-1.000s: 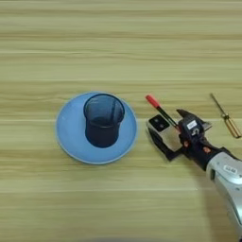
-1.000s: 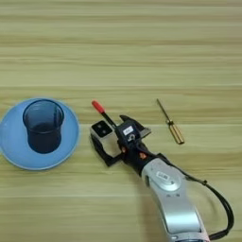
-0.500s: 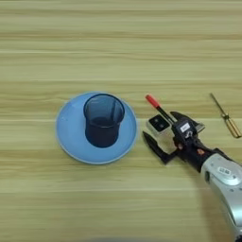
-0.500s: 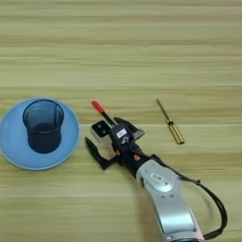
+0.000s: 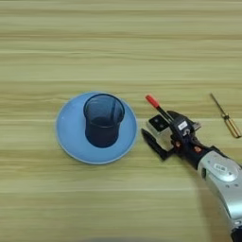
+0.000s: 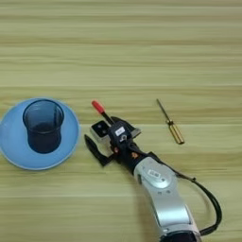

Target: Move the objects on the table

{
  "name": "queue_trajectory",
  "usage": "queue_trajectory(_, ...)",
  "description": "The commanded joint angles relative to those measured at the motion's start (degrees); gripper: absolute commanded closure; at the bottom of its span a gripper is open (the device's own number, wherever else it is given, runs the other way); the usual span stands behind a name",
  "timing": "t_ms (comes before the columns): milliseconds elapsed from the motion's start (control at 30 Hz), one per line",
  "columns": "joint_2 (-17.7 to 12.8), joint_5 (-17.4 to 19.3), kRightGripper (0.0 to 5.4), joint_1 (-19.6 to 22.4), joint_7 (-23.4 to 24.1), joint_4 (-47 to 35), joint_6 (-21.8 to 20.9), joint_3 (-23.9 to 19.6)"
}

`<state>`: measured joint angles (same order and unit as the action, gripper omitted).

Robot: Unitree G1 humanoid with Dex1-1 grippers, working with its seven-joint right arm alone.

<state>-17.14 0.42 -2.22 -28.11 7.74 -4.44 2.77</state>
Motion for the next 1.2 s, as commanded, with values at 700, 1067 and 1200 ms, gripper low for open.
queue_trajectory(700,-0.68,0.44,2.83,2.77,0.81,-0.15,0.26,-0.66)
queue_trajectory(1067,0.09,2.60,2.91,5.81,2.14,-5.29,2.89,-3.07)
queue_trajectory(1200,0.42,3.16,2.91,6.47,2.56,-6.52,3.71,-3.66)
